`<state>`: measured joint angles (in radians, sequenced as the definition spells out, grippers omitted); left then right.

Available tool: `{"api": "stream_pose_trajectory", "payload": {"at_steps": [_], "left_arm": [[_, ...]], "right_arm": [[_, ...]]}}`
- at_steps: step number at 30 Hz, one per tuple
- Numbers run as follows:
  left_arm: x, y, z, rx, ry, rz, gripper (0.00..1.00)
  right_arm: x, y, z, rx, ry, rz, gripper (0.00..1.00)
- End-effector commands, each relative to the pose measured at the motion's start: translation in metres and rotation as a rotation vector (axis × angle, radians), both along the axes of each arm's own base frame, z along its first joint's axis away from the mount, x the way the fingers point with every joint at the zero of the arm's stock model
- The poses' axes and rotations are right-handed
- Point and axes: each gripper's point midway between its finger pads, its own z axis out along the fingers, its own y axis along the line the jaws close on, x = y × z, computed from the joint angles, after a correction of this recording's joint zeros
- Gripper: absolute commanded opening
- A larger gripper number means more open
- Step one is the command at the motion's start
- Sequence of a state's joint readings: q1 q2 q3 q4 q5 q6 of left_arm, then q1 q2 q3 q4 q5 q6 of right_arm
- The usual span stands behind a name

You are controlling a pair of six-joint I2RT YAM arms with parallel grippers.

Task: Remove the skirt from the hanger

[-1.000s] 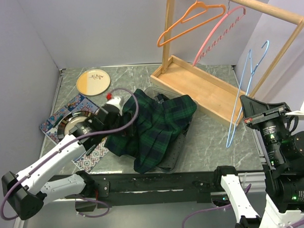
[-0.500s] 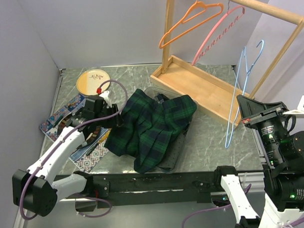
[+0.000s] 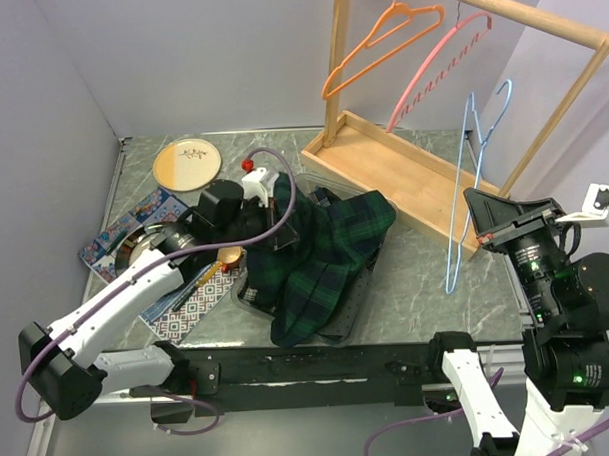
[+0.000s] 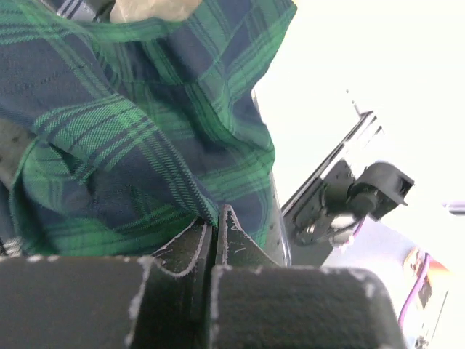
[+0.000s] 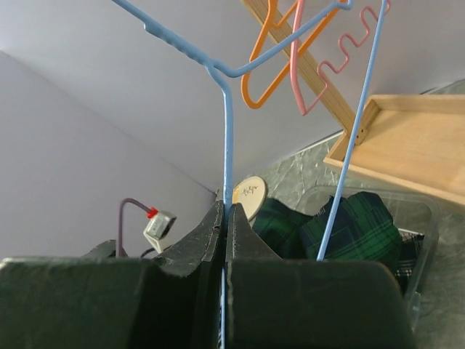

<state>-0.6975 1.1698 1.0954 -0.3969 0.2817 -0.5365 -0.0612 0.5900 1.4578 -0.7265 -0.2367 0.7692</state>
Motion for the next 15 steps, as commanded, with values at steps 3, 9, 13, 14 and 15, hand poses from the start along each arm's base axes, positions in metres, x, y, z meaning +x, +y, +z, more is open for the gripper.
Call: {"api": "stream_pose_trajectory", "payload": {"at_steps": [3, 9, 13, 14, 15], "left_arm": [[0.01, -0.018, -0.094, 0.008, 0.125, 0.07, 0.01], [-0.003, -0.02, -0.149, 0.107, 0.234, 0.099, 0.32], [0.007, -0.011, -0.081, 0.104, 0.117, 0.147, 0.79], [0.009, -0.008, -0.066, 0.106, 0.083, 0.144, 0.83], [0.012, -0.008, -0.032, 0.062, 0.026, 0.151, 0.87]], "right_arm": [[0.01, -0.004, 0.001, -0.032, -0.013, -0.017, 0.0], [0.016, -0.005, -0.009, -0.082, 0.052, -0.017, 0.0], [0.02, 0.004, -0.014, -0.081, 0.079, 0.041, 0.0], [0.02, 0.005, -0.012, -0.081, 0.079, 0.045, 0.0], [0.021, 0.005, -0.01, -0.082, 0.079, 0.047, 0.0]]}}
